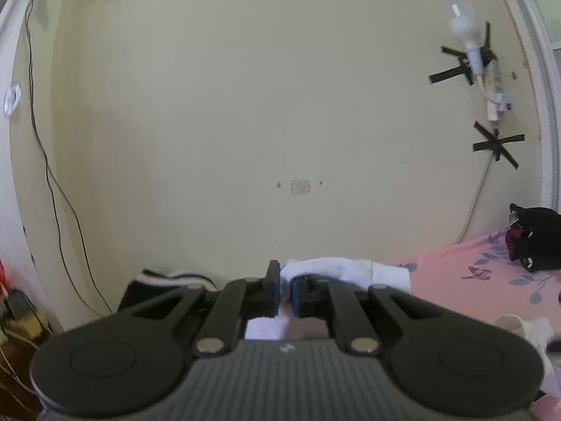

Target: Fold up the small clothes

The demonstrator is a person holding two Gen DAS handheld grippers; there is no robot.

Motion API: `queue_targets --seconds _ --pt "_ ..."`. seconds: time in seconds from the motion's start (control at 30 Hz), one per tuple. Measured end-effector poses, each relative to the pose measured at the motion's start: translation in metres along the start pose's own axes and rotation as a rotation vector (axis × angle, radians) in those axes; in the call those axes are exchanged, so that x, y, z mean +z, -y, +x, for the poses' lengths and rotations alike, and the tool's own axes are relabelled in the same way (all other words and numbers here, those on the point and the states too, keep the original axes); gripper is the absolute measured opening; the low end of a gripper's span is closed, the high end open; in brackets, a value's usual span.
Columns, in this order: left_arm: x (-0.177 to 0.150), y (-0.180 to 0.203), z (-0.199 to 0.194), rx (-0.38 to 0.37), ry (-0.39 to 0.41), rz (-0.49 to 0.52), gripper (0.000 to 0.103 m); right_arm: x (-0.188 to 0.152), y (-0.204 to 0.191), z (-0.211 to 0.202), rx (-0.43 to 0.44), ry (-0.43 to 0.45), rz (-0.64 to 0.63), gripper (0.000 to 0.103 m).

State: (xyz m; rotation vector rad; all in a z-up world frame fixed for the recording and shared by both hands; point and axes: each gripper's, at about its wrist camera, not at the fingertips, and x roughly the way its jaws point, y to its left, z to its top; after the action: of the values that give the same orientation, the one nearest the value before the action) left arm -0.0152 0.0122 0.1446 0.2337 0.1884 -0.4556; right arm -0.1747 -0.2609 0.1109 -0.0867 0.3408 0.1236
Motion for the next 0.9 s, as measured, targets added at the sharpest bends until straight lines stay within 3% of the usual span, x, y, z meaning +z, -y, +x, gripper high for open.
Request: queue_targets --seconds 0.1,0.2,0.3,0.33,0.37,0.4,0.47,0.6,0.7,0.9 --pt "0.008 0.008 -0.01 -0.007 0.022 0.011 0.006 -0.009 -0.009 -0.013 0.065 -0.012 -0.006 0.061" --pt "0.012 0.015 -0.022 0.006 0.047 0.023 0.006 -0.018 -0.012 -0.005 0.014 -0.05 -0.027 0.063" --pt "0.013 0.017 -0.029 0.014 0.056 0.012 0.006 -0.031 0.004 0.018 0.023 -0.129 0.079 0.061" --pt "0.014 0.015 -0.031 0.019 0.06 0.008 0.006 -0.035 0.012 0.028 0.028 -0.156 0.118 0.042" --pt "0.016 0.014 -0.036 0.025 0.072 0.001 0.006 -0.038 0.018 0.035 0.03 -0.191 0.151 0.004" --pt "0.019 0.012 -0.041 0.023 0.079 -0.009 0.006 -0.038 0.024 0.039 0.032 -0.211 0.188 0.0" --pt "0.027 0.008 -0.054 0.02 0.098 -0.029 0.005 -0.026 0.034 0.024 0.008 -0.144 0.226 0.0" --pt "0.048 0.003 -0.081 0.045 0.169 -0.037 0.005 0.035 0.049 -0.033 -0.172 0.132 0.13 0.0" --pt "0.07 -0.003 -0.114 0.061 0.278 -0.056 0.004 0.083 0.055 -0.075 -0.215 0.311 0.086 0.0" --pt "0.134 -0.015 -0.187 0.086 0.499 -0.055 0.005 0.163 0.043 -0.147 -0.244 0.557 -0.03 0.0"
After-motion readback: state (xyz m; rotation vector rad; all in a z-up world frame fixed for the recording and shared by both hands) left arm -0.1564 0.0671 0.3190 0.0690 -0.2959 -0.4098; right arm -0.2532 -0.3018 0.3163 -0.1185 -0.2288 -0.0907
